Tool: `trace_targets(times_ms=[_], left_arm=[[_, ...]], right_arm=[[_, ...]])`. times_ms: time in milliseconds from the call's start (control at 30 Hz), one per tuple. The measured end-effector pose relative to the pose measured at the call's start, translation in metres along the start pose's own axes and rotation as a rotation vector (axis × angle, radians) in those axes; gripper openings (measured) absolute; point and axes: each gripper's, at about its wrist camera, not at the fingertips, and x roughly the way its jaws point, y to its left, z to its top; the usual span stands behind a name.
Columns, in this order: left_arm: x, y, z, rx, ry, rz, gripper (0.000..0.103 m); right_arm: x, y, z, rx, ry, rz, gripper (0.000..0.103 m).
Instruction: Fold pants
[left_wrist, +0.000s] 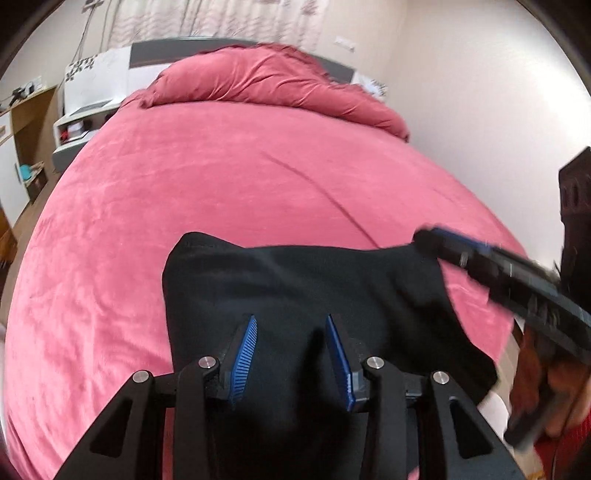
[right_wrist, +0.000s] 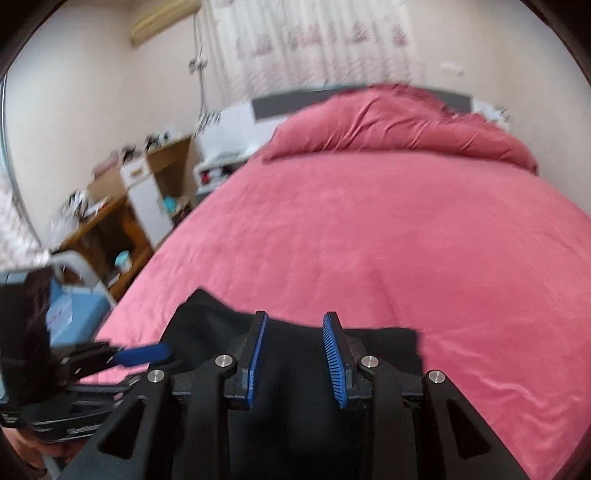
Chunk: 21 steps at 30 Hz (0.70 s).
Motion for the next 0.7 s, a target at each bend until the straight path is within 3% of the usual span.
trace_targets(times_ms=[67, 167, 233, 300, 333, 433, 567, 700], left_arm=[[0.017, 0.007, 0.006, -0.027, 0.033, 0.021, 0.039], [0.036, 0.007, 0.01, 0.002, 0.034, 0.058, 0.039], [0.046, 0.003, 0.012, 0.051, 0.038, 0.078, 0.039], [0.054, 0.004, 0.013, 0.068, 0.037, 0.085, 0.039], [0.057, 0.007, 0.014, 0.056, 0.039, 0.075, 0.039], [0.059, 0.01, 0.012, 0.032, 0.033, 0.055, 0.039], [0.053, 0.005, 0.007, 0.057, 0.026, 0.083, 0.039], [0.035, -0.002, 0.0, 0.024, 0.019, 0.106, 0.039]], right_arm=[[0.026, -0.005, -0.003, 0.012, 0.074, -0.013, 0.032], [0.054, -0.016, -0.018, 0.003, 0.157, -0.139, 0.025], [0.057, -0.033, -0.024, 0.051, 0.149, -0.174, 0.019], [0.052, -0.053, -0.029, 0.117, 0.124, -0.181, 0.003], [0.053, -0.058, -0.032, 0.126, 0.114, -0.187, 0.0], [0.049, -0.063, -0.04, 0.148, 0.085, -0.163, 0.0], [0.049, -0.048, -0.038, 0.077, 0.081, -0.212, 0.0], [0.036, -0.047, -0.038, 0.084, 0.069, -0.207, 0.004]])
